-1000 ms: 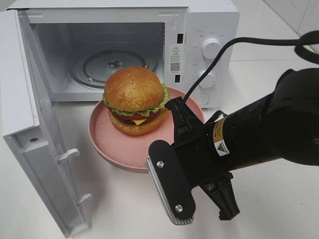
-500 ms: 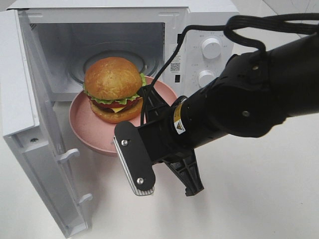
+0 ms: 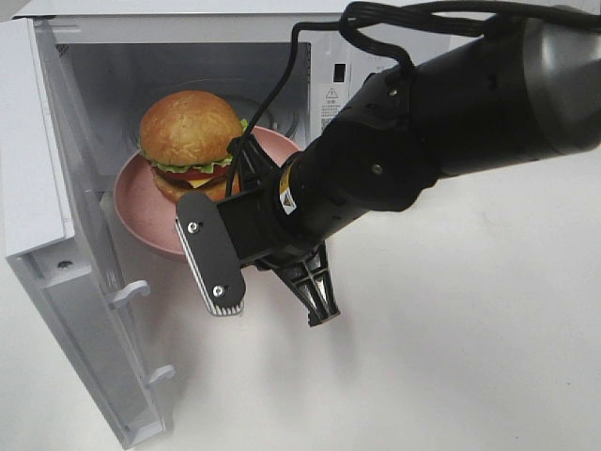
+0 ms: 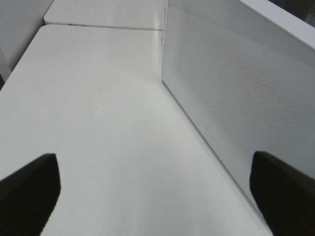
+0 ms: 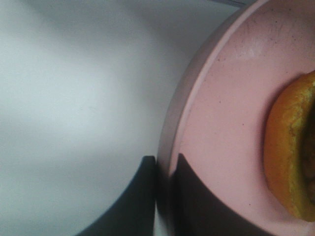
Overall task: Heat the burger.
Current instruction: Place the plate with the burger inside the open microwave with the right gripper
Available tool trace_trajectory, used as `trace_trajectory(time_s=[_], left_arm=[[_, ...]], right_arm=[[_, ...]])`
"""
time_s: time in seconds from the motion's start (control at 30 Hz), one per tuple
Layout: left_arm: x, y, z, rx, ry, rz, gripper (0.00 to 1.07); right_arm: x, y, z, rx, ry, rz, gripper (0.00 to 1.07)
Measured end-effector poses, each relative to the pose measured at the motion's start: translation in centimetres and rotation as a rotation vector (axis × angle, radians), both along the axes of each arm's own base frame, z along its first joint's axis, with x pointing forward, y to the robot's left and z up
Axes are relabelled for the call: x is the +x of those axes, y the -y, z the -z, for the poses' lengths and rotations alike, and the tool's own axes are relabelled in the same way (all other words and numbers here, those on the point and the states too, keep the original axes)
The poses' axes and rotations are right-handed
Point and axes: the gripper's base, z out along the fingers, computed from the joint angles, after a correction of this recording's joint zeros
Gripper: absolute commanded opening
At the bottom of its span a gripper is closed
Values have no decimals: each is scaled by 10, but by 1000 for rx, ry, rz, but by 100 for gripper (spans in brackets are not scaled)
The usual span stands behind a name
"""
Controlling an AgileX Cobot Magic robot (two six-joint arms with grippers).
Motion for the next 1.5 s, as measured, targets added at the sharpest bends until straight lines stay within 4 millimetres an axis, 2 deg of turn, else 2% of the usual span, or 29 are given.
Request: trace_trajectory(time_s=[0.03, 0.07, 0.23, 0.3, 0.7, 0.77, 0.97, 1.2, 1.5], left_arm=[[0, 0, 0, 0, 0, 0, 100], [0, 0, 0, 0, 0, 0, 100], [0, 0, 0, 0, 0, 0, 100], [0, 0, 0, 0, 0, 0, 100], [0, 0, 0, 0, 0, 0, 100], [0, 0, 0, 0, 0, 0, 100], [0, 0, 0, 0, 0, 0, 100], [0, 0, 0, 0, 0, 0, 100], [0, 0, 0, 0, 0, 0, 100]], right_arm=[[0, 0, 0, 0, 0, 0, 0], [9, 0, -1, -1, 4, 17, 0], [28, 1, -2, -22, -1, 59, 0], [31, -1, -2, -26, -3, 63, 0], [56, -22, 5, -48, -6, 78, 0], [65, -30, 8, -47, -2, 82, 0], [74, -36, 9, -47, 1, 90, 0], [93, -55, 8, -33, 17, 105, 0], [108, -65, 13, -6, 25, 134, 0]])
